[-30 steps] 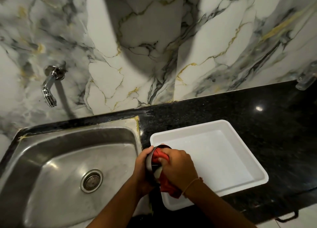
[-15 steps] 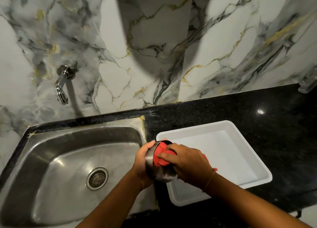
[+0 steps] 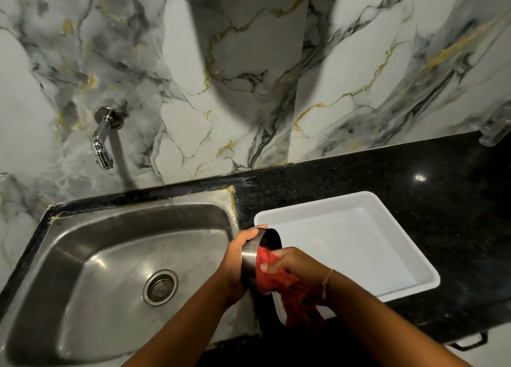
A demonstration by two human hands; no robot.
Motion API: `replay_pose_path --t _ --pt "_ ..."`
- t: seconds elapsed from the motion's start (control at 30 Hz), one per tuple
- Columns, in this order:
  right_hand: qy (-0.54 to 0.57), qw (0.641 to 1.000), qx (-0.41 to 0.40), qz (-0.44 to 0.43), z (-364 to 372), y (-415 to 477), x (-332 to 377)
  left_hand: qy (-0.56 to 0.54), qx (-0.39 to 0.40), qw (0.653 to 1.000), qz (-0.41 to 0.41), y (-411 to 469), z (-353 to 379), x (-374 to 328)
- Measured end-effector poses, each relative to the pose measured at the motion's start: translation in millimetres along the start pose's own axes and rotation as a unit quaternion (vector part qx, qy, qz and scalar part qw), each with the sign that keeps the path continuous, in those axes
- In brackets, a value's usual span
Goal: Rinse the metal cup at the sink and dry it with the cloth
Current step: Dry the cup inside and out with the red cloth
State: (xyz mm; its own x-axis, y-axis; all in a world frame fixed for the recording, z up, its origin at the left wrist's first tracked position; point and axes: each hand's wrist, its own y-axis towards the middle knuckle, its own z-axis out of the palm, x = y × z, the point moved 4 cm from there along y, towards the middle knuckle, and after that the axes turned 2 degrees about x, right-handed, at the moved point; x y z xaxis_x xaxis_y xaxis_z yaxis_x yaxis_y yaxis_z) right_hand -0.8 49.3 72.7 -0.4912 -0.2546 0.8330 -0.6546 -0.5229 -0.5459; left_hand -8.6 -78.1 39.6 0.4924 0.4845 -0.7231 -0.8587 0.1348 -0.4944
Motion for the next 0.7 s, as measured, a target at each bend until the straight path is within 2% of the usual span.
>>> replay_pose_path --t 0.1,0.17,0.23,0.3,0.33,0.4,0.47,0.6,0.7 --pt "0.138 0.989 0.046 -0.013 11 -6 14 0.008 -0.014 1.0 -0.026 -8 -18 -17" --pt "0.203 0.978 -0.013 -0.053 11 -14 19 0.001 -0.043 0.999 -0.023 -12 -31 -27" --pt "0.103 0.958 -0.182 -0.194 -4 -25 20 0.007 -0.074 0.997 -0.021 -12 -31 -29" --pt "-0.121 0.878 -0.317 -0.337 -4 -44 31 0.054 -0.109 0.992 -0.028 -10 -28 -30" --pt "-0.278 0.819 -0.333 -0.377 3 -47 37 0.071 -0.119 0.99 -0.036 -10 -26 -31" --pt "-0.52 0.709 -0.291 -0.376 30 -42 39 0.047 -0.112 0.99 -0.068 -11 -28 -35" --pt "-0.617 0.647 -0.258 -0.366 49 -38 36 0.014 -0.095 0.992 -0.084 -14 -33 -43" --pt "-0.664 0.611 -0.249 -0.352 63 -37 23 -0.027 -0.115 0.99 -0.079 -16 -52 -50" --pt "-0.677 0.609 -0.264 -0.318 64 -34 9 -0.065 -0.103 0.989 -0.089 -14 -59 -52"
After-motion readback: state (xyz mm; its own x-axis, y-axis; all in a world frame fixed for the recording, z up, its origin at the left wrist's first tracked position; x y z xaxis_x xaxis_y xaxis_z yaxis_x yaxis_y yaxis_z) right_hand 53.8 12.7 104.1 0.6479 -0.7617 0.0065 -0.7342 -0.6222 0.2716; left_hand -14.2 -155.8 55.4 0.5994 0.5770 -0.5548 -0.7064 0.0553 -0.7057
